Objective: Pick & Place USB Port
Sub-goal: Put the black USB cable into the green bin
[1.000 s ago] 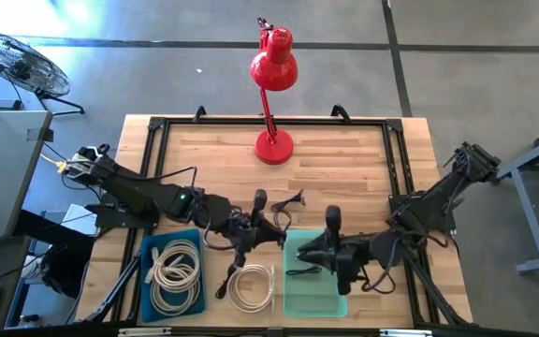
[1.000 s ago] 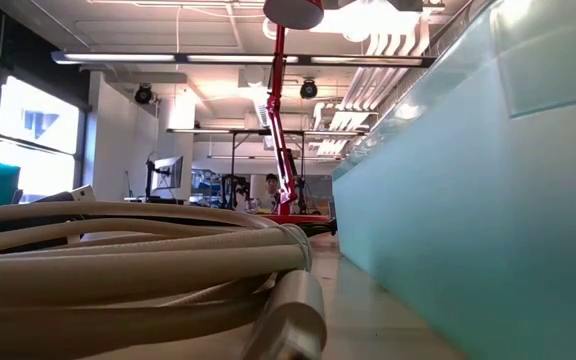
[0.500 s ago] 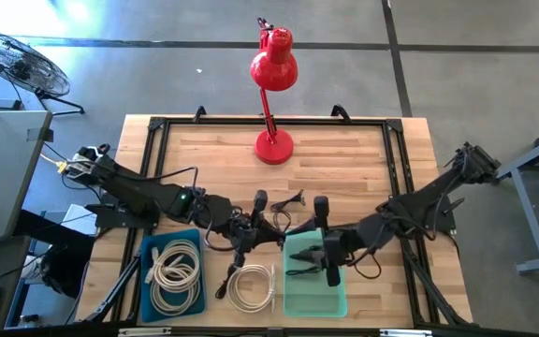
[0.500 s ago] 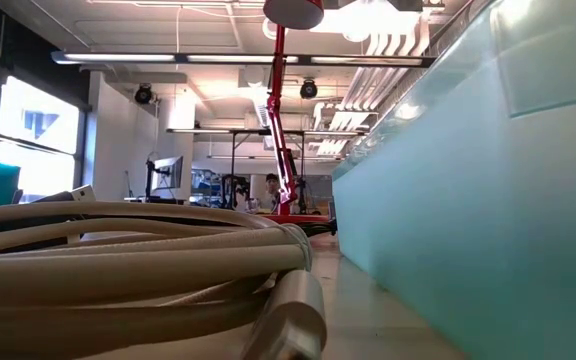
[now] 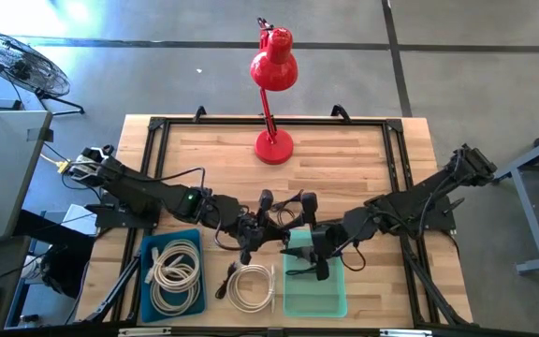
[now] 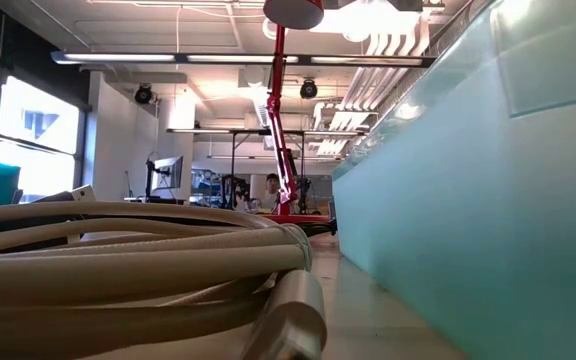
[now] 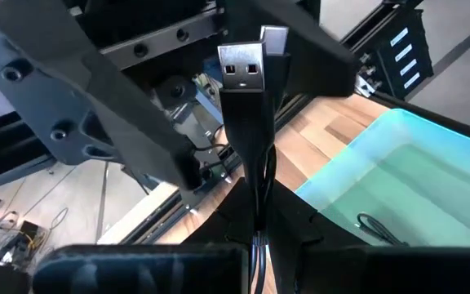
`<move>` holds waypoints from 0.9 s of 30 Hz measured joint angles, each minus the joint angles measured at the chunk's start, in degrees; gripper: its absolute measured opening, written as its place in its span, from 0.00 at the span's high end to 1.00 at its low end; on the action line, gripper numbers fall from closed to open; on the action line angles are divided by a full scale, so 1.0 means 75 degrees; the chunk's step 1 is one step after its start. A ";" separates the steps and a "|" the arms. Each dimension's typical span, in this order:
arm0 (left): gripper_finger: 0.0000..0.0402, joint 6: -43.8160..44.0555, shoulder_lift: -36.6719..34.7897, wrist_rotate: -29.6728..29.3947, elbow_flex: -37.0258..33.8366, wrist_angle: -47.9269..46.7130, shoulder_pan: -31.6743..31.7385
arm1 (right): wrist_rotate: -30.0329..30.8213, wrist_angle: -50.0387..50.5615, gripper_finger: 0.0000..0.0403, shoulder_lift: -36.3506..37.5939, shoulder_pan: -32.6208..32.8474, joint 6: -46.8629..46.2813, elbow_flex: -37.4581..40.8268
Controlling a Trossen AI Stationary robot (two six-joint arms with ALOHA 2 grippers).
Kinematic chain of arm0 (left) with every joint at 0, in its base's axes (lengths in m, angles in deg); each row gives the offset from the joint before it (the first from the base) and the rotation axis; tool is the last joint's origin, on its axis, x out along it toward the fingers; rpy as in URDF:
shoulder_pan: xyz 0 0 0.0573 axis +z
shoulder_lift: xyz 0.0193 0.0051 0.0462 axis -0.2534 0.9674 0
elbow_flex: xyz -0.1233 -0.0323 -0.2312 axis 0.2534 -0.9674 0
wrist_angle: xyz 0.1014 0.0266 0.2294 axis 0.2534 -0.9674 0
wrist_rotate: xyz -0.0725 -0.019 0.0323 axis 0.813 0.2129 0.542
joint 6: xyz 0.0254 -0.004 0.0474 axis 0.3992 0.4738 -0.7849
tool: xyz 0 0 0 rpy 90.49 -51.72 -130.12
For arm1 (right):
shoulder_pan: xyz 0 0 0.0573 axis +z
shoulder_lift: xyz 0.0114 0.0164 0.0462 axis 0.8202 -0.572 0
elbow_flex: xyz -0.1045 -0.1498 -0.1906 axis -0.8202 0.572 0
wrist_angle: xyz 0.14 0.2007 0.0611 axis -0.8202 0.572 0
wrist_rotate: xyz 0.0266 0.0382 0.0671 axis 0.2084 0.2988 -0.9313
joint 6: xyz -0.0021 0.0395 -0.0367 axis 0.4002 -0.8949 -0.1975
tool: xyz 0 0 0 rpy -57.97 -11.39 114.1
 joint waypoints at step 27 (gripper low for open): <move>0.78 0.0686 0.0015 -0.1903 -0.0006 -0.3041 -0.0013 | 0.2493 0.0082 0.97 0.0070 0.1066 0.0384 -0.0012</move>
